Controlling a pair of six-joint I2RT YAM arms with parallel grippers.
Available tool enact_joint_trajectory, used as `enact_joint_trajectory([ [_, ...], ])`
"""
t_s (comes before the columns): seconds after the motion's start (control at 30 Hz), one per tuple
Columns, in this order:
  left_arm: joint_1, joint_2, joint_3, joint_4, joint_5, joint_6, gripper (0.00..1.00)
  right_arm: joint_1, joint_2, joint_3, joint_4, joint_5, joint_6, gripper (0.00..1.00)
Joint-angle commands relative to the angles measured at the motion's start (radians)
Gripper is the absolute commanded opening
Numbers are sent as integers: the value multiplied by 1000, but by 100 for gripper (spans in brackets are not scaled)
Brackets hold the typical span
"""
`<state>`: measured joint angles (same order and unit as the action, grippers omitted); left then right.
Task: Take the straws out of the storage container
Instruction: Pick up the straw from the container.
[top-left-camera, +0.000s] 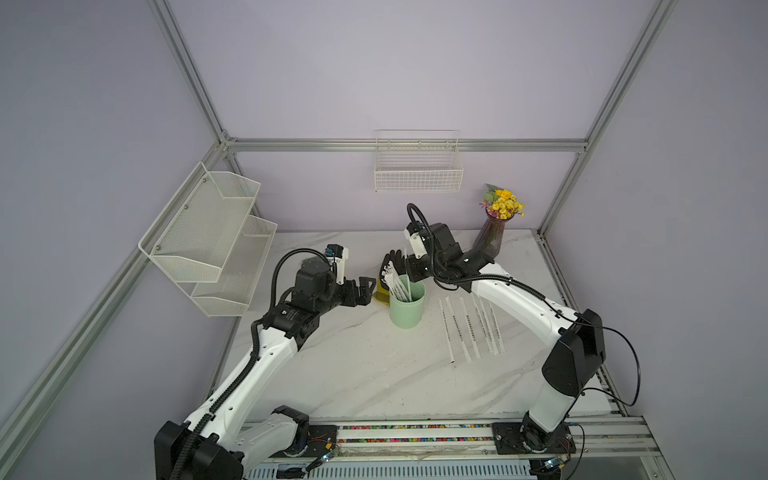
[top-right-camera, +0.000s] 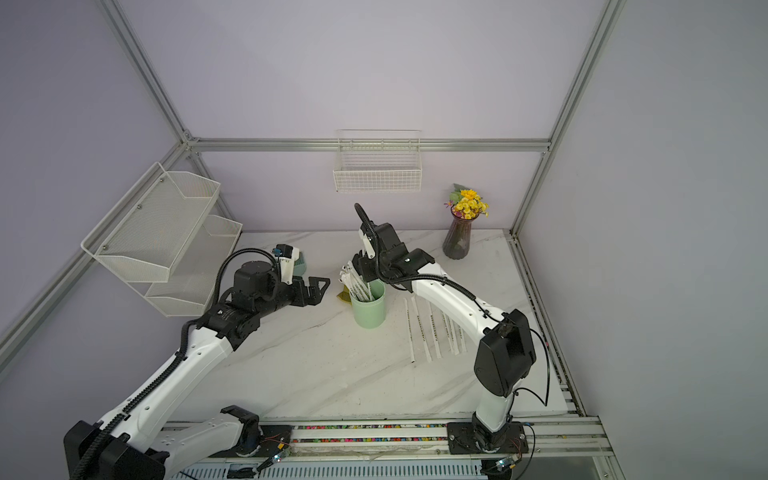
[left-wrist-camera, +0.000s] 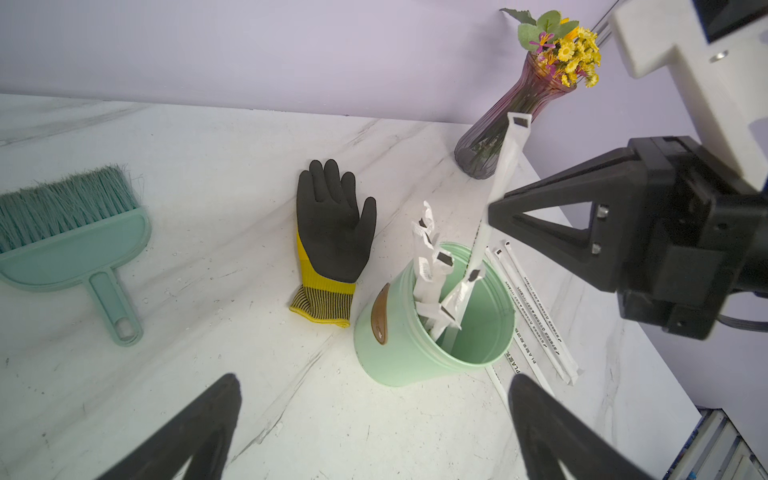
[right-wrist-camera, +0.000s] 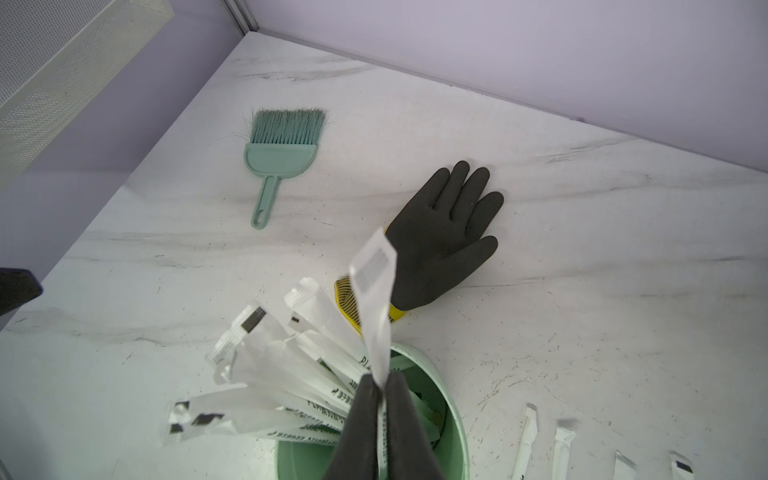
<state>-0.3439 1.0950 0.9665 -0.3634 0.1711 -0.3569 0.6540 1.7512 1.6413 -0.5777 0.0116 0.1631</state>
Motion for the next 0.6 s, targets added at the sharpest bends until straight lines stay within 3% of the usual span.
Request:
enact_joint_trajectory([
  [0.0,-4,-23,26,3,0,0,100,7,-56,-4,-16,34,-2,9],
  [0.57,-4,-18,32,20,3,-2,100,5,-326,63,-99,145,-9,6],
])
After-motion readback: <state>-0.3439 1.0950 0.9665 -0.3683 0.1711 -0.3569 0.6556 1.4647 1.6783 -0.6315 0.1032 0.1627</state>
